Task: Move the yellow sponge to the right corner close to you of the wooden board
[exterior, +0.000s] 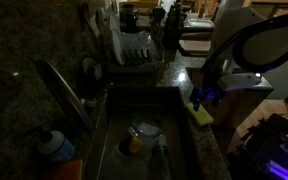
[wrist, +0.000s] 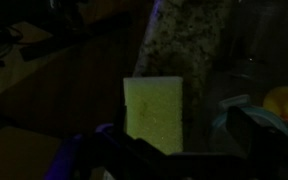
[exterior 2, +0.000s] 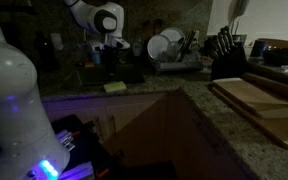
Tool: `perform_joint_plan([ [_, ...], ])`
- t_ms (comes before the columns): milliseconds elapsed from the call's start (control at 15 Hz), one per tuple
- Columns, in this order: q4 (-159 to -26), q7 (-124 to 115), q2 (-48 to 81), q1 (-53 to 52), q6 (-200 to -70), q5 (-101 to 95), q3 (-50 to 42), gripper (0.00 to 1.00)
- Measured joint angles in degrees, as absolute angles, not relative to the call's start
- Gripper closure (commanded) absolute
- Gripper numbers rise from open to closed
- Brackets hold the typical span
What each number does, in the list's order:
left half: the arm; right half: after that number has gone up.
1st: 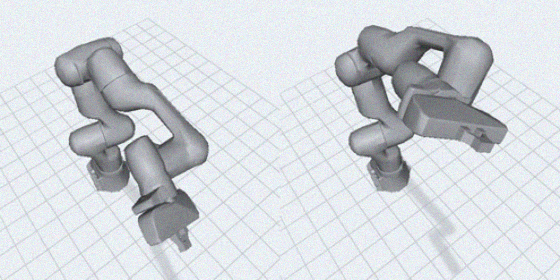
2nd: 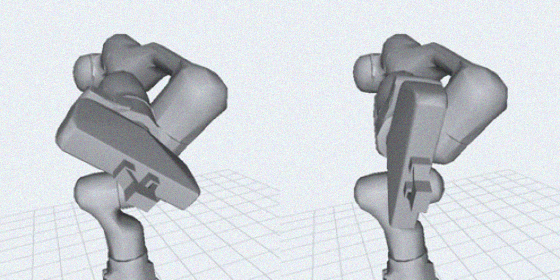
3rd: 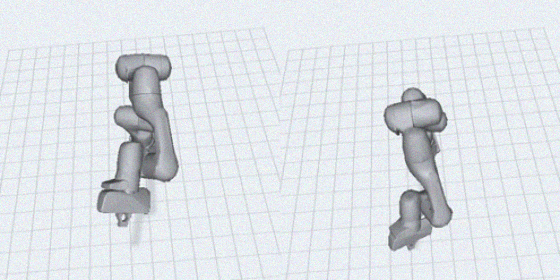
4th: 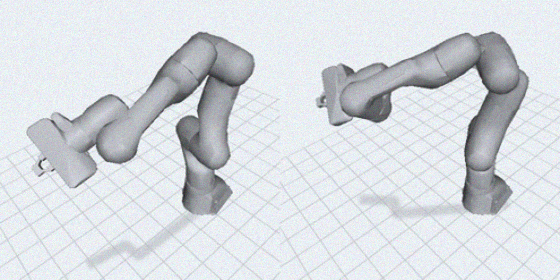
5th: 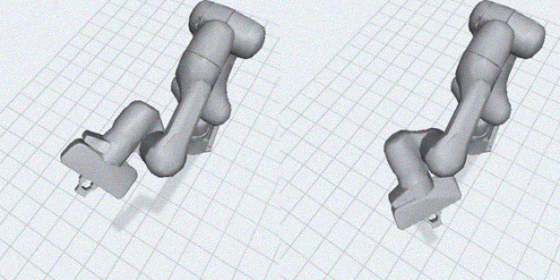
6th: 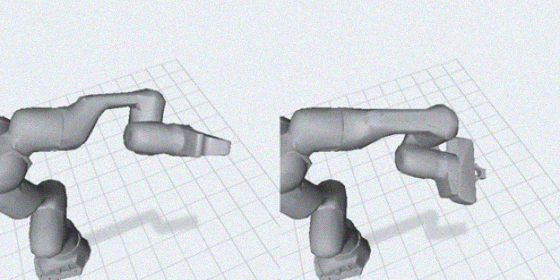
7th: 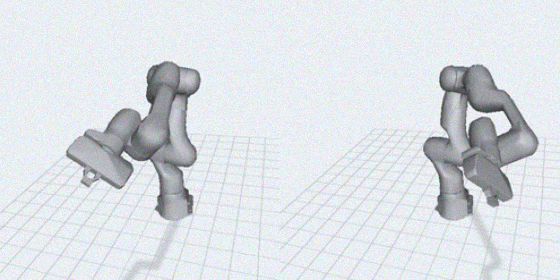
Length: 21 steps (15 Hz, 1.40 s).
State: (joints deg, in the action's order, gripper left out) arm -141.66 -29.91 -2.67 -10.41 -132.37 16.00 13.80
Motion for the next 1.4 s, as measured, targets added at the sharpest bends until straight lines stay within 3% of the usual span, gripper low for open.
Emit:
perform_joint_plan([
  [1400,-142.3,-31.6,3.0,-10.6,-137.0,10.7,11.7,0.0],
])
